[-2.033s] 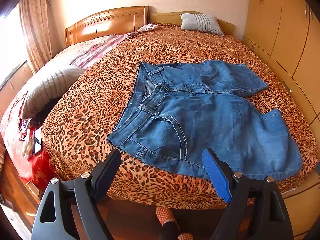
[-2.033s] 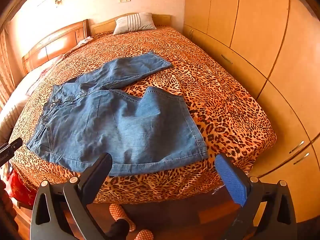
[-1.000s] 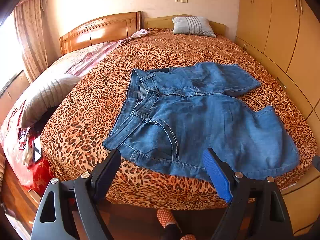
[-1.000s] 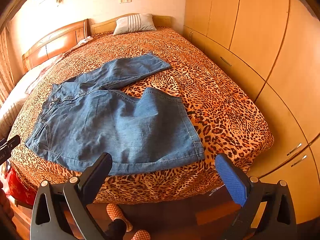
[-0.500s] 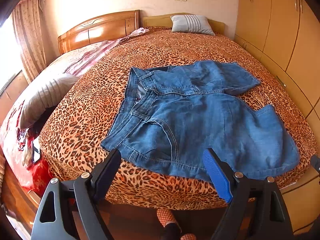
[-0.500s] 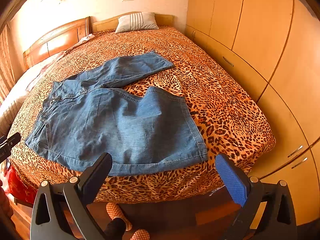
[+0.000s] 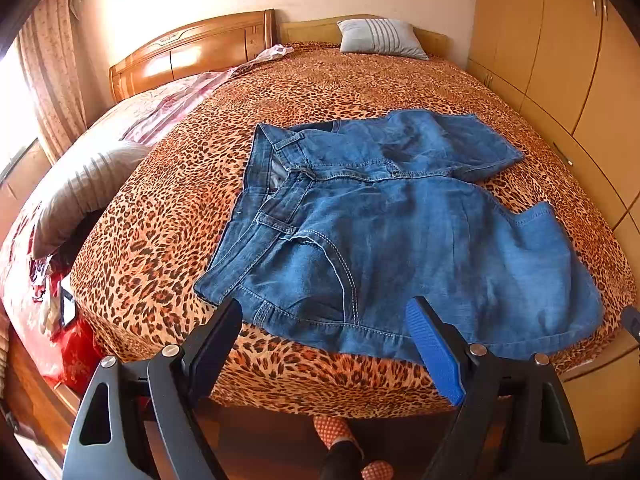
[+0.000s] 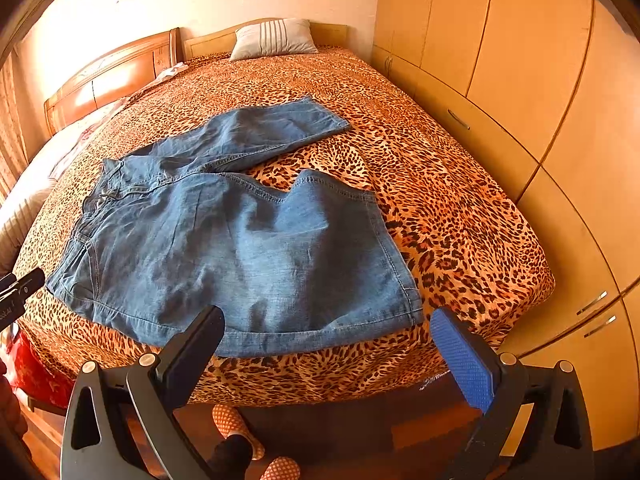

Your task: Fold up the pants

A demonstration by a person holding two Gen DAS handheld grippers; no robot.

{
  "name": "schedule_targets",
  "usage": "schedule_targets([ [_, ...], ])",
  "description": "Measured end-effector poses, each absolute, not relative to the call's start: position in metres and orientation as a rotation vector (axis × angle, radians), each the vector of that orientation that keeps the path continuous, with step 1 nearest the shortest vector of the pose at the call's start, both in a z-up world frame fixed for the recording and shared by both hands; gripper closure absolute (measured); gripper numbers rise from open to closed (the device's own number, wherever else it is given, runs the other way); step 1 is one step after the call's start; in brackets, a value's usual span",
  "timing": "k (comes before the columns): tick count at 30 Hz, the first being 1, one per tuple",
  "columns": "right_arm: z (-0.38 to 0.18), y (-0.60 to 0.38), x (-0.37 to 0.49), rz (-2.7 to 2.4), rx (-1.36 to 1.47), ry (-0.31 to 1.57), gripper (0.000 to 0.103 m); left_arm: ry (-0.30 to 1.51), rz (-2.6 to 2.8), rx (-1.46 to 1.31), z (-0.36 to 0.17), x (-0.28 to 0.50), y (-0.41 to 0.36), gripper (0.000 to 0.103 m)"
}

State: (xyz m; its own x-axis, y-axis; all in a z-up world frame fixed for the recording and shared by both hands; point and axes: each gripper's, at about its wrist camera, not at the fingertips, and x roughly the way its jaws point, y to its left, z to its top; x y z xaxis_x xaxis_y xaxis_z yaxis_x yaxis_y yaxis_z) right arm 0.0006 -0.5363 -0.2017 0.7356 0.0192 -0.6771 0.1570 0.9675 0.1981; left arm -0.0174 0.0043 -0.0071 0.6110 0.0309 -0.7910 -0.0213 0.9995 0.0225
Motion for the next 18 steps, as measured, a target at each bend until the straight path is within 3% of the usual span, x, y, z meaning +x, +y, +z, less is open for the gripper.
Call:
schedule_targets([
  [11, -0.205, -0.530, 0.015, -0.072, 0.253, 0.770, 0.000, 0.953, 0.028, 0.023, -0.017, 0.001, 0.008, 0.018],
  [18, -0.220, -0.561, 0.046, -0.107, 0.354, 0.844, 0.000, 1.100, 0.044, 0.038, -0.037, 0.063, 0.032, 0.018],
])
